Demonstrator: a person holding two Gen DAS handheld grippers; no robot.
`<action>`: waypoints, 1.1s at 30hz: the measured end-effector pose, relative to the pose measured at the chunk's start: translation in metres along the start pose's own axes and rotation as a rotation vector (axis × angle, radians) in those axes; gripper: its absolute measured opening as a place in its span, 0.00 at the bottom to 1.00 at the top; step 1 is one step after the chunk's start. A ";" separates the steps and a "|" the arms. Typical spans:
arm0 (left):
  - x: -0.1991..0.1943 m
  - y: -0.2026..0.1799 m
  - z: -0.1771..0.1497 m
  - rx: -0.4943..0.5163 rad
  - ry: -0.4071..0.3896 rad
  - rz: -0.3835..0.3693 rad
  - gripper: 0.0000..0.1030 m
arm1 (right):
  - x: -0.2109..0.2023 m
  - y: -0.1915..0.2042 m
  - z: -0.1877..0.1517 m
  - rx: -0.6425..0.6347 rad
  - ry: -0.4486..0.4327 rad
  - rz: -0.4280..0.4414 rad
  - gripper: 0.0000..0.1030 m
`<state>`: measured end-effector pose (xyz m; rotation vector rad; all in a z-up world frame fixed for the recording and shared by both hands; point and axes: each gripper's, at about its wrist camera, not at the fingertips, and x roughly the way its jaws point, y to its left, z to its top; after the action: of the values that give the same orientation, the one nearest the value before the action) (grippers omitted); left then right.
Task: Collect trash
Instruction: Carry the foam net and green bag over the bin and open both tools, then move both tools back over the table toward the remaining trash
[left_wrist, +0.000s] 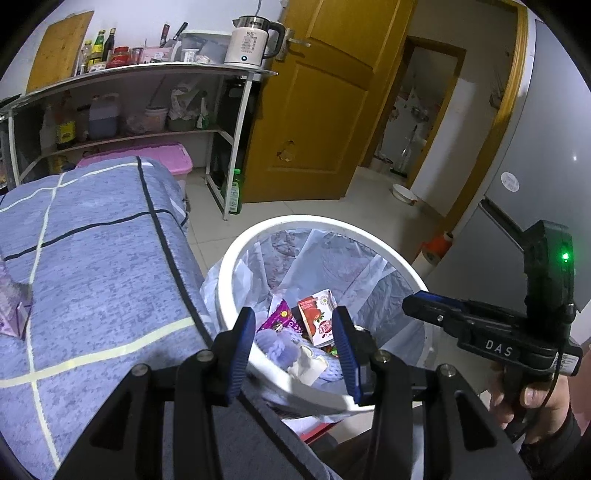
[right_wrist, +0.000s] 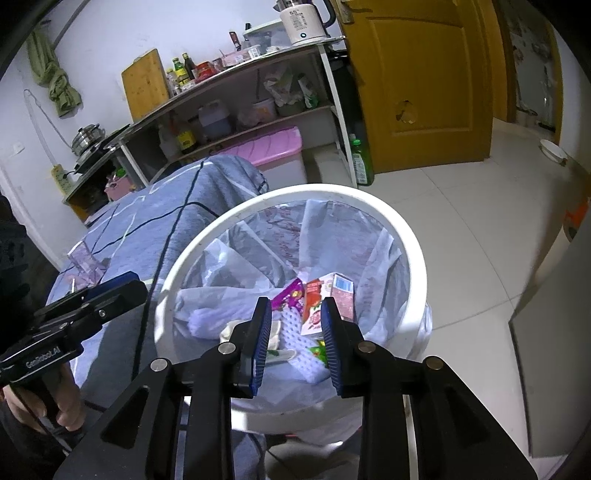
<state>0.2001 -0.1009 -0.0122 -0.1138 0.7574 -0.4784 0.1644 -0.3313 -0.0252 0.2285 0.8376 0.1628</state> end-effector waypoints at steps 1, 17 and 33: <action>-0.003 0.001 -0.001 -0.002 -0.003 0.003 0.44 | -0.001 0.002 -0.001 -0.003 -0.002 0.003 0.29; -0.046 0.016 -0.022 -0.048 -0.041 0.066 0.44 | -0.020 0.049 -0.018 -0.083 -0.010 0.081 0.33; -0.080 0.039 -0.046 -0.111 -0.069 0.135 0.44 | -0.015 0.100 -0.031 -0.178 0.017 0.166 0.34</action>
<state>0.1337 -0.0269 -0.0055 -0.1809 0.7191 -0.3026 0.1259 -0.2344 -0.0088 0.1293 0.8160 0.3937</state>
